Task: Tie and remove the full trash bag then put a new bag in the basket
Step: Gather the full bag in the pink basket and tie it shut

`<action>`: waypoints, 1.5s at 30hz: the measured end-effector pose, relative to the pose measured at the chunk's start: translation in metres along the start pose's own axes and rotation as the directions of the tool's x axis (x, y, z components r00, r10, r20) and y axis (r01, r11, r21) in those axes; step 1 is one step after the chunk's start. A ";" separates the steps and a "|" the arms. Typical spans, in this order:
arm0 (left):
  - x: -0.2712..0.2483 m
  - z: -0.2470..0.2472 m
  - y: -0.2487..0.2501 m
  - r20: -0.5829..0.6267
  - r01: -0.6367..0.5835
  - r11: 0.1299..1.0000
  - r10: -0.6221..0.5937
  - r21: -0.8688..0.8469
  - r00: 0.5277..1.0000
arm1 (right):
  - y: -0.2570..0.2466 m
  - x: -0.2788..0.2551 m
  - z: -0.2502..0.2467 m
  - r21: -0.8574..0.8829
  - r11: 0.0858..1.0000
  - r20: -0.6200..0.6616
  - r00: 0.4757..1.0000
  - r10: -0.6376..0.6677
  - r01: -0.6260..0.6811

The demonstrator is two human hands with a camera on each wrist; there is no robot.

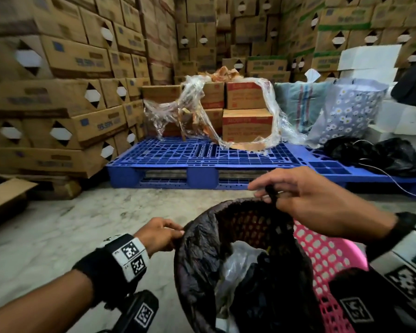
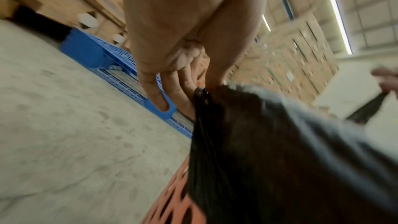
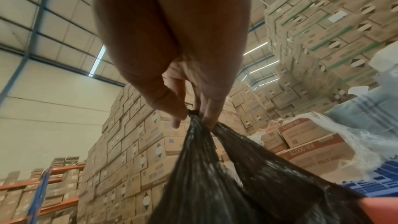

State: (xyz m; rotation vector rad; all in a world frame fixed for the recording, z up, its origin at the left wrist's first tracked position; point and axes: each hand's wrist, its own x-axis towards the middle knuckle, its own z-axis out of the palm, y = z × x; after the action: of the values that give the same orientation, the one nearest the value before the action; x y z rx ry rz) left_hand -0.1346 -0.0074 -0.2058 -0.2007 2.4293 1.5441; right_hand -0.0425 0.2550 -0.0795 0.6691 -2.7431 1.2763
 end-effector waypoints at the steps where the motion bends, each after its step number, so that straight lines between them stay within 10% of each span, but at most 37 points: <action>1: -0.001 -0.004 0.006 -0.029 -0.016 0.999 0.018 0.048 0.999 | 0.001 0.001 -0.002 -0.012 1.000 -0.001 1.000 -0.004 0.004; 8: -0.051 -0.010 0.095 0.045 -0.312 0.933 0.309 0.180 0.950 | 0.010 0.009 -0.005 -0.129 0.991 -0.113 0.993 -0.037 0.022; 16: -0.120 0.023 0.154 0.383 -0.576 0.816 0.546 -0.044 0.745 | -0.001 0.007 0.000 -0.076 0.989 0.046 0.991 -0.128 0.131; 21: -0.103 0.023 0.155 0.160 -0.700 0.714 0.693 -0.017 0.703 | -0.005 -0.004 -0.003 -0.125 0.961 -0.008 0.969 -0.249 0.246; 33: -0.076 0.049 0.125 0.625 -0.638 0.770 0.508 -0.021 0.593 | -0.014 -0.036 -0.015 -0.167 0.948 0.212 0.949 -0.232 0.269; 45: -0.050 0.029 0.093 0.162 -0.573 0.802 0.551 0.169 0.819 | 0.028 -0.047 -0.044 -0.236 0.972 0.221 0.972 0.075 -0.021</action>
State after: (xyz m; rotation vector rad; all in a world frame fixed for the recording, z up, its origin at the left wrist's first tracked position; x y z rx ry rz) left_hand -0.1063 0.0577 -0.1220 0.6949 2.6809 1.4200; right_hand -0.0171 0.3207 -0.0808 0.7754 -3.0454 0.9131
